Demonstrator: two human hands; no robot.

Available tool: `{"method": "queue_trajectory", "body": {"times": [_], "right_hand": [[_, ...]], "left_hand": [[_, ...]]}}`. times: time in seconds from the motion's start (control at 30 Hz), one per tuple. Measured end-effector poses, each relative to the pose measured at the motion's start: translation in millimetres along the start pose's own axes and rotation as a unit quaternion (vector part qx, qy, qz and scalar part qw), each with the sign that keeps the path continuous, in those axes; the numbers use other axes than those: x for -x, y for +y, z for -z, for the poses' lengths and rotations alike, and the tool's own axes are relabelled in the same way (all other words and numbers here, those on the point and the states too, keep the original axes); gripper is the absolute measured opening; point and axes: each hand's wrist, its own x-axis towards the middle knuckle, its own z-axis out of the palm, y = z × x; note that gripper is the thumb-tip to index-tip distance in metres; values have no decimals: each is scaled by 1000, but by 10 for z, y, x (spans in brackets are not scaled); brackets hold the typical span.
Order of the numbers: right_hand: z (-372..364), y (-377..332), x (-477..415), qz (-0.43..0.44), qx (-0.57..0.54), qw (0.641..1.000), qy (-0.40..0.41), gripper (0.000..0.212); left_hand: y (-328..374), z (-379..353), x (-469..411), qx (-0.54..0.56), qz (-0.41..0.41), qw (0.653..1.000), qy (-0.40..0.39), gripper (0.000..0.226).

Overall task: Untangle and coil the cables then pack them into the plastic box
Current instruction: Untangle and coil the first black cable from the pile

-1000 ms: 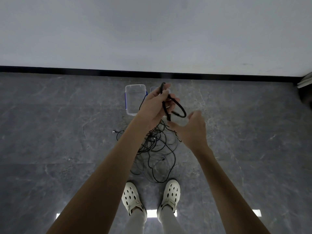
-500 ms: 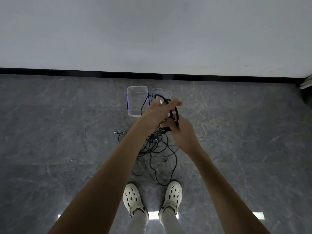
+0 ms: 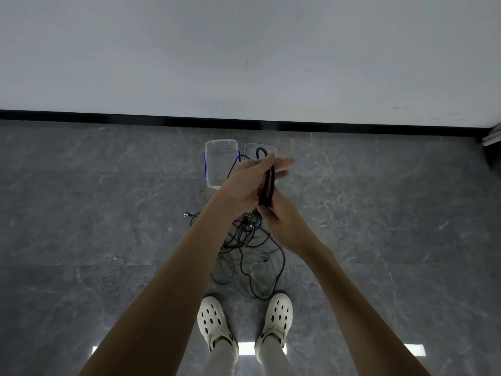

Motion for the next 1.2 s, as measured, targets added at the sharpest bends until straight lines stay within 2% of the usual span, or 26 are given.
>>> {"method": "queue_trajectory", "body": {"times": [0.13, 0.37, 0.53, 0.67, 0.83, 0.97, 1.07, 1.2], "right_hand": [[5, 26, -39, -8, -6, 1000, 11, 22], [73, 21, -41, -5, -73, 997, 1, 20], [25, 65, -34, -8, -59, 998, -33, 43], [-28, 140, -14, 6, -19, 1000, -1, 17], [-52, 165, 20, 19, 33, 999, 39, 22], [-51, 110, 24, 44, 71, 995, 49, 23], [-26, 56, -21, 19, 50, 997, 63, 18], [20, 3, -13, -1, -29, 998, 52, 6]], "left_hand": [[-65, 5, 58, -68, -11, 997, -28, 27], [-79, 14, 70, 1, -70, 997, -20, 27], [-76, 23, 64, 23, -102, 994, -19, 29], [-16, 51, 93, 29, -105, 994, -11, 33], [-1, 58, 120, -1, -84, 996, 13, 37], [-32, 34, 135, 4, -71, 997, 2, 26], [-106, 32, 146, -33, -57, 998, -4, 34], [-138, 57, 153, -140, -48, 989, 18, 41]]}}
